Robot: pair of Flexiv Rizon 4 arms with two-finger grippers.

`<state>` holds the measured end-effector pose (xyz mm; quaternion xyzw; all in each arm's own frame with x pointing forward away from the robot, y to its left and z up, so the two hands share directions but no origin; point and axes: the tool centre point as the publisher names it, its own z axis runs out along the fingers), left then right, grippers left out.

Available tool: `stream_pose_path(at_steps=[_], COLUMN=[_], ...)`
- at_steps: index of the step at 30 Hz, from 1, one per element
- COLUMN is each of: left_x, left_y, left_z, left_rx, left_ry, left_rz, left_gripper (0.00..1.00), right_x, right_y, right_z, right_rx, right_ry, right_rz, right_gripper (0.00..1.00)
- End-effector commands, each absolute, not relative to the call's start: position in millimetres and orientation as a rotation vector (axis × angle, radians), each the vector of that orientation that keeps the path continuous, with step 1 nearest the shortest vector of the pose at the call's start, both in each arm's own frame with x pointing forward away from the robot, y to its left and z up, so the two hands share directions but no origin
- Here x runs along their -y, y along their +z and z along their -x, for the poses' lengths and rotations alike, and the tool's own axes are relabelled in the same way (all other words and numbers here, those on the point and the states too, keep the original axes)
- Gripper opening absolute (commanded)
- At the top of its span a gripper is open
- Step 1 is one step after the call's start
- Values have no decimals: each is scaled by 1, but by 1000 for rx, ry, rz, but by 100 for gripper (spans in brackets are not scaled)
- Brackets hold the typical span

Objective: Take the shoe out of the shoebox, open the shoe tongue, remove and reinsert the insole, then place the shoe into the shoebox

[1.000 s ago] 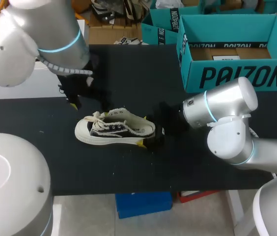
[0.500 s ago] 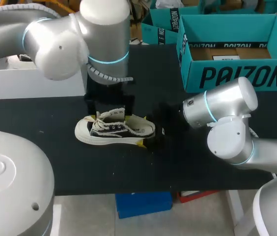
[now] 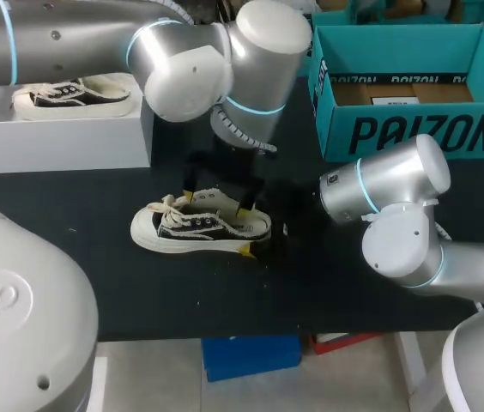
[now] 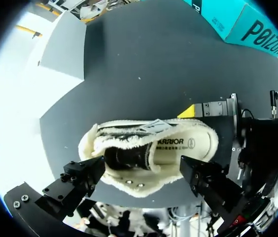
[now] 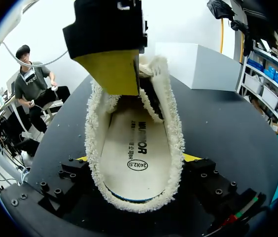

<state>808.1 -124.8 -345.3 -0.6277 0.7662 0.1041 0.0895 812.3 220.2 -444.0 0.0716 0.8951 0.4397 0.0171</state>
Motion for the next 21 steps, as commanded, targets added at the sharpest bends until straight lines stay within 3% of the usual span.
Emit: stream_pose_path(at_steps=[1,12,16,18,19,21], left_x=[130,109,104,102,101,99], left_y=[-352,-368,-373,-374,-374,-373], left_z=[-813,-807,-807,-808,-808,-809], left_rx=[-2173,-2084,-2062,-2056,-2052,-2051], left_ry=[493,552,564,564,565,564], left_rz=[1808,1842,1846,1844,1848,1846], left_gripper=[100,99,55,38,1,0], right_x=[-223,-223,-223,-223,-223,-223], right_y=[-446,-446,-446,-446,-446,-446], right_z=[-812,-812,-812,-812,-812,-812], right_rx=[-2783,-2783,-2783,-2783,-2783,-2783], right_ry=[1361,1361,1361,1361,1361,1361], right_rz=[-227,-227,-227,-227,-227,-227], right_gripper=[0,0,0,0,0,0])
